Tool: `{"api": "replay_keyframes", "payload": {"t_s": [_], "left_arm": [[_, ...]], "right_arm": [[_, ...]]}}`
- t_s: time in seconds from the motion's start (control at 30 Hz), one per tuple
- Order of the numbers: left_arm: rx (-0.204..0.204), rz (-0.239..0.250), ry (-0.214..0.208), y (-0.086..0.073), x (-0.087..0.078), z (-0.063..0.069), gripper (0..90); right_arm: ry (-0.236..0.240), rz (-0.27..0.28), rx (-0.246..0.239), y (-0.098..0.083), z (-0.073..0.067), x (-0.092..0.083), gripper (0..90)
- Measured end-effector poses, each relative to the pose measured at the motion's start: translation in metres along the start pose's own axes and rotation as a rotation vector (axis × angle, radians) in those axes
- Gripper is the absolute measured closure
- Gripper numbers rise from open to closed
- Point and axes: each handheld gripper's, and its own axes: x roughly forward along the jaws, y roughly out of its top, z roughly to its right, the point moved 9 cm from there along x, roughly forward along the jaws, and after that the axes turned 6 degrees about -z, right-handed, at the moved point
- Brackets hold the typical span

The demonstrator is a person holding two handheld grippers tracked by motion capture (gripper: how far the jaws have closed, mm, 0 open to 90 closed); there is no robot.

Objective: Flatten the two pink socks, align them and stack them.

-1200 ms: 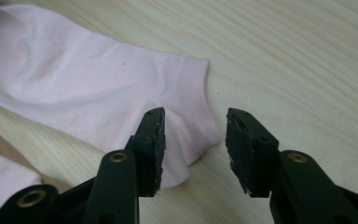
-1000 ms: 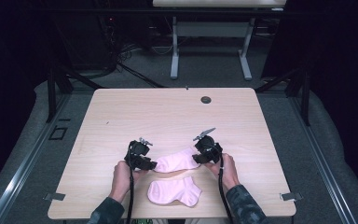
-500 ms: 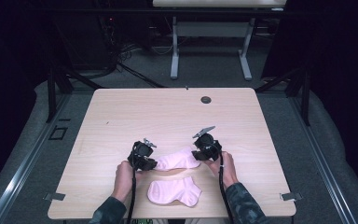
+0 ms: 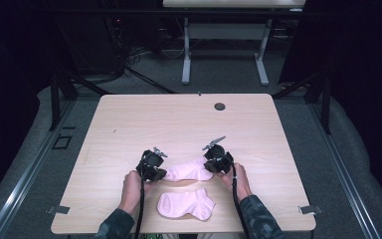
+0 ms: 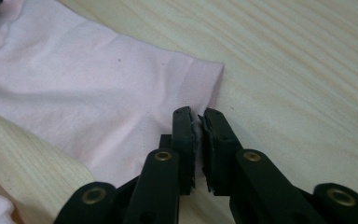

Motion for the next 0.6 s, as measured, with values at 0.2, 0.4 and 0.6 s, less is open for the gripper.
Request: {"api": "replay_keyframes", "payload": {"t_s": [0.2, 0.4, 0.6], "left_arm": [[-0.010, 0.016, -0.019, 0.000, -0.007, -0.001, 89.0], [0.024, 0.055, -0.044, 0.003, -0.049, 0.009, 89.0], [0.066, 0.069, -0.131, -0.006, -0.085, 0.031, 88.8]], "right_arm": [[0.023, 0.033, 0.039, -0.001, -0.001, -0.011, 85.4], [0.032, 0.071, 0.049, -0.003, -0.008, -0.056, 85.1], [0.043, 0.090, 0.062, -0.013, -0.025, -0.101, 85.1]]}}
